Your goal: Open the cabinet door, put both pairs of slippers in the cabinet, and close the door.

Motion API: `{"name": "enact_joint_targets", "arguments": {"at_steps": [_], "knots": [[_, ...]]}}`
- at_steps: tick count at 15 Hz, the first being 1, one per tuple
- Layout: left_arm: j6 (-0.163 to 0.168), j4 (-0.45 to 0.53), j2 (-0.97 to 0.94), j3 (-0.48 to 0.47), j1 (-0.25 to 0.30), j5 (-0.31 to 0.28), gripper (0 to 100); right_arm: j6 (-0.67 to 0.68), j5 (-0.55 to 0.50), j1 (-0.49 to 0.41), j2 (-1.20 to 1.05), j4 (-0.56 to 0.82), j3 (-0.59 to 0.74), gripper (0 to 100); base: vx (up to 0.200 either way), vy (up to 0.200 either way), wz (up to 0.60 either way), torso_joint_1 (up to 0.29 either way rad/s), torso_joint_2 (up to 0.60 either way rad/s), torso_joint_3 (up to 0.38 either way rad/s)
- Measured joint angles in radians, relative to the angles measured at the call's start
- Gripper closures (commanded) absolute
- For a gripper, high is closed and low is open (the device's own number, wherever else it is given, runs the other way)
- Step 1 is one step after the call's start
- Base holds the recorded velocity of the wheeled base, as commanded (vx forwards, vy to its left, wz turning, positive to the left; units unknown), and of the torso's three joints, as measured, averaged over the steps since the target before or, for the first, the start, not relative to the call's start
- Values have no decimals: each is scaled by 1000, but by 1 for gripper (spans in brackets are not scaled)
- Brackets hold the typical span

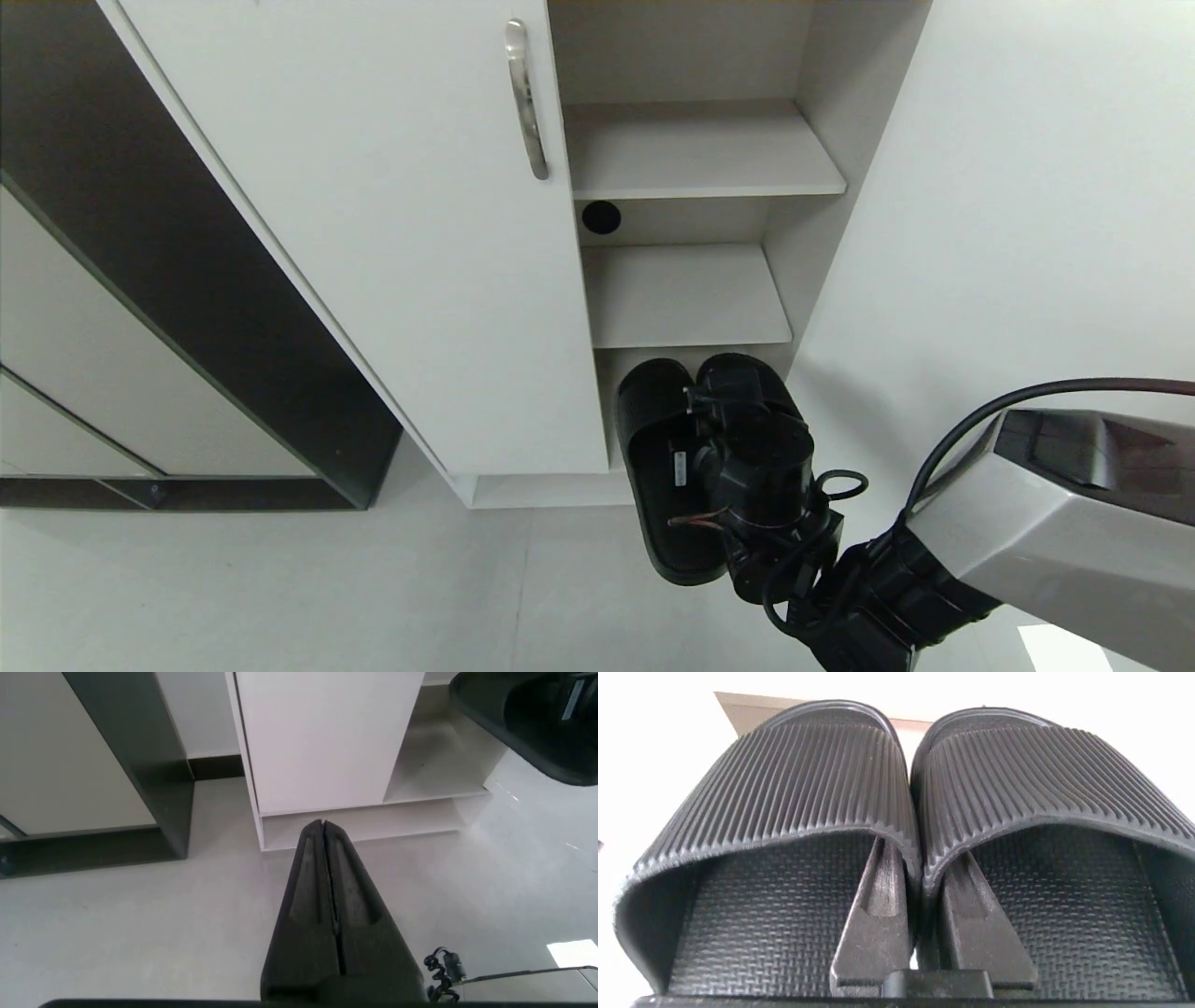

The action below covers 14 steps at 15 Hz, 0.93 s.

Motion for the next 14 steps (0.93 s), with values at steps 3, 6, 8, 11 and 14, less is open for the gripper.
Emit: {"name": "enact_joint_targets", "arguments": {"at_steps": [3, 6, 8, 11, 14], "knots": [[0, 0, 0, 0, 0, 0, 100, 0, 0, -3, 5, -1, -3, 100, 200, 0, 0, 2, 2, 4], [0, 0, 0, 0, 0, 0, 100, -1, 0, -8, 7, 0, -6, 100, 200, 0, 0, 1, 4, 1], [1, 0, 0, 0, 0, 0, 100, -1, -1, -7, 10, -1, -6, 100, 200, 0, 0, 5, 2, 5], [1, 0, 0, 0, 0, 0, 100, -1, 1, -7, 20, 1, -6, 100, 67, 0, 0, 2, 1, 1], [0, 0, 0, 0, 0, 0, 100, -3, 1, -13, 33, 5, -41, 100, 0, 0, 0, 0, 0, 0]]}}
